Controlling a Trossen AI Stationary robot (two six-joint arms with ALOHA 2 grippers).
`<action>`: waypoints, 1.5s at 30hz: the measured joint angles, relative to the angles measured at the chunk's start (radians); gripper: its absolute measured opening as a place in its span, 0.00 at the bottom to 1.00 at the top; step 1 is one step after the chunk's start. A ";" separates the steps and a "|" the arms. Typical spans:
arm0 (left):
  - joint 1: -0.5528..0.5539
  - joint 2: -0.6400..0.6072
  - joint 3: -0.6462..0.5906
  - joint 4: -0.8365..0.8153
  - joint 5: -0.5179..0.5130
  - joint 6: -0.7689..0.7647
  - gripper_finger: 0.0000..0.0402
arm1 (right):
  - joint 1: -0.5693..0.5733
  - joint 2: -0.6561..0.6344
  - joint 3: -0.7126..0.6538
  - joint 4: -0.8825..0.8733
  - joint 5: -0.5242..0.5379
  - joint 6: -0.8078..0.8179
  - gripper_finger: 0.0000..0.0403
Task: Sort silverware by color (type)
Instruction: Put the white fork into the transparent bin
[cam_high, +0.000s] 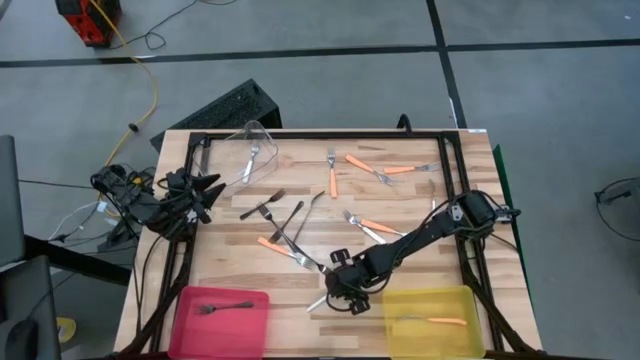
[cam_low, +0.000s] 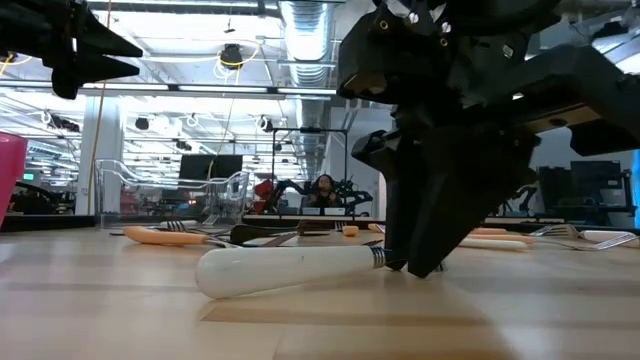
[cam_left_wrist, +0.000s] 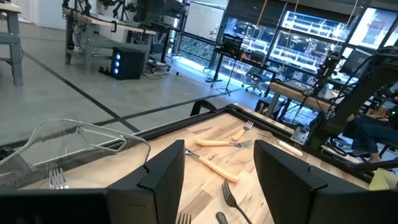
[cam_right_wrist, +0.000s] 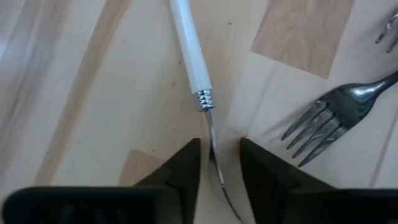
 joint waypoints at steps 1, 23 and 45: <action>0.000 0.000 0.000 0.000 0.000 0.000 0.44 | 0.000 0.000 0.000 -0.002 0.000 0.000 0.29; 0.000 0.000 0.000 0.000 0.000 0.000 0.44 | -0.028 0.002 0.141 -0.024 -0.016 -0.007 0.05; 0.000 0.000 0.000 0.000 0.000 0.000 0.44 | -0.315 0.000 0.482 0.284 0.041 -0.417 0.05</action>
